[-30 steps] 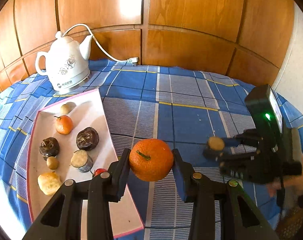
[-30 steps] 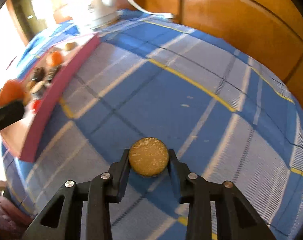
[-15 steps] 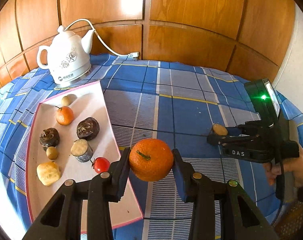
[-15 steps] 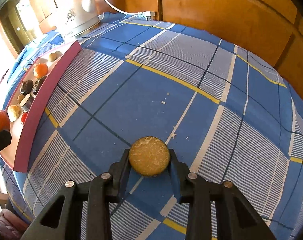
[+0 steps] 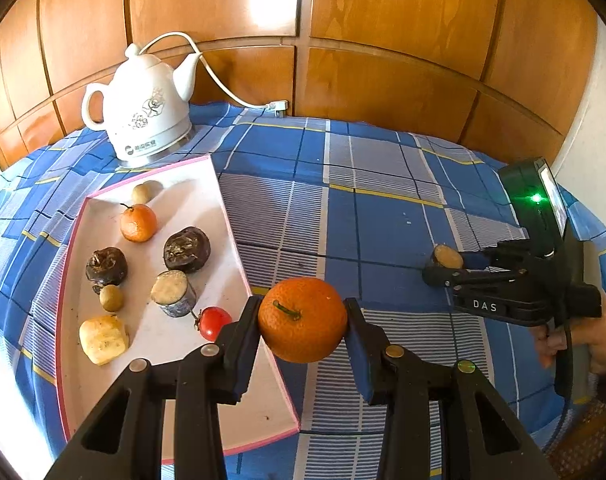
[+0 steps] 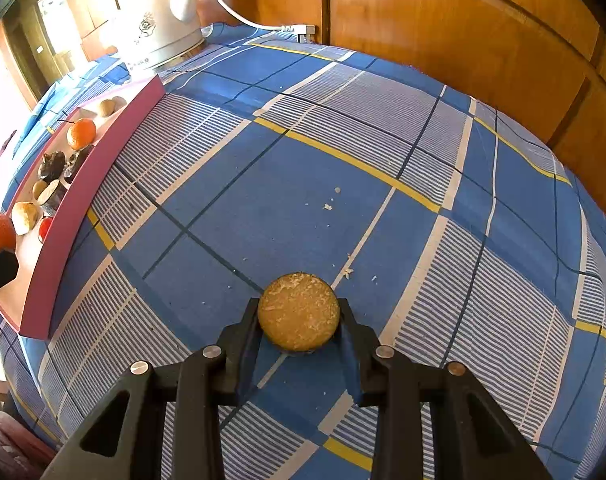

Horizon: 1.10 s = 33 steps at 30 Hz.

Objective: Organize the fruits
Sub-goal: 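Carry the orange into the tray with the left tool and release it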

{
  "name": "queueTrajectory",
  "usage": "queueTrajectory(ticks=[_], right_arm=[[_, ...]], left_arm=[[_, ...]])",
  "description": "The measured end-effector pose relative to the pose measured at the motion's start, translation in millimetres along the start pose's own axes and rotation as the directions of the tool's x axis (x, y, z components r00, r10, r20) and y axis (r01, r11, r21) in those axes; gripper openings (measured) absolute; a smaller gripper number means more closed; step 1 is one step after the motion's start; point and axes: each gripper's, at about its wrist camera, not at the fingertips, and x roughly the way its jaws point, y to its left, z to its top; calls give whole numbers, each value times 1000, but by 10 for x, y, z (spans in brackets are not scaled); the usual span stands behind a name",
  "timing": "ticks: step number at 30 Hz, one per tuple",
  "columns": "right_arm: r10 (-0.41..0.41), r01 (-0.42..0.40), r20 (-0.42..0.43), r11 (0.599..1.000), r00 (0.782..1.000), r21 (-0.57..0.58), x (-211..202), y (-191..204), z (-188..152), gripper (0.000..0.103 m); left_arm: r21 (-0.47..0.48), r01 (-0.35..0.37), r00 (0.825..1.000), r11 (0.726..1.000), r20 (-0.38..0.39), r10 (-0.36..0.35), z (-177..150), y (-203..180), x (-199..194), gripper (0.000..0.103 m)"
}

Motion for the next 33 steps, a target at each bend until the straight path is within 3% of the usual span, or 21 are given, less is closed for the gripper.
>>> queueTrajectory(ticks=[20, 33], right_arm=[[-3, 3, 0, 1000, 1000, -2, -2, 13, -2, 35], [-4, 4, 1, 1000, 1000, -4, -1, 15, -1, 35]], left_arm=[[-21, -18, 1000, 1000, 17, 18, 34, 113, -47, 41], [-67, -65, 997, 996, 28, 67, 61, 381, -52, 41]])
